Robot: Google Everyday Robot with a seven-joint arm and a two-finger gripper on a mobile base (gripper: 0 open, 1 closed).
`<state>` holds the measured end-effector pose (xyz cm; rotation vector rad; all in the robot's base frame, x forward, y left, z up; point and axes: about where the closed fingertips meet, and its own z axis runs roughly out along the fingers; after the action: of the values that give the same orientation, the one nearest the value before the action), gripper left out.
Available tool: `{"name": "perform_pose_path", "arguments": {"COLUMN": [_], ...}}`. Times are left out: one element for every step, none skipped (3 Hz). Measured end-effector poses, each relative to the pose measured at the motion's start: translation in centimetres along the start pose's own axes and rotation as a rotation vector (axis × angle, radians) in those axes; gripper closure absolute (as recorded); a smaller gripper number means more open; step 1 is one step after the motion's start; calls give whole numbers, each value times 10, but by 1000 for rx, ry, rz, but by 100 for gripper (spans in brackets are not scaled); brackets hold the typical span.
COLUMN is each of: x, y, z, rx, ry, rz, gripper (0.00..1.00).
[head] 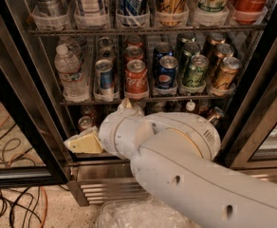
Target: Pick water bottle from middle shelf of fridge
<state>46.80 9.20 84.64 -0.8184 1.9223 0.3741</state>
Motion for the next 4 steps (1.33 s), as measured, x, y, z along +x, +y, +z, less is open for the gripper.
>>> {"name": "perform_pose_path", "arguments": {"x": [-1, -25, -47, -61], "y": [2, 7, 2, 10], "z": [3, -3, -15, -12], "rx": [-6, 2, 35, 25], "ry": [-18, -104, -169, -193], "rz": [11, 25, 33, 13], "gripper": [0, 0, 0, 0]}}
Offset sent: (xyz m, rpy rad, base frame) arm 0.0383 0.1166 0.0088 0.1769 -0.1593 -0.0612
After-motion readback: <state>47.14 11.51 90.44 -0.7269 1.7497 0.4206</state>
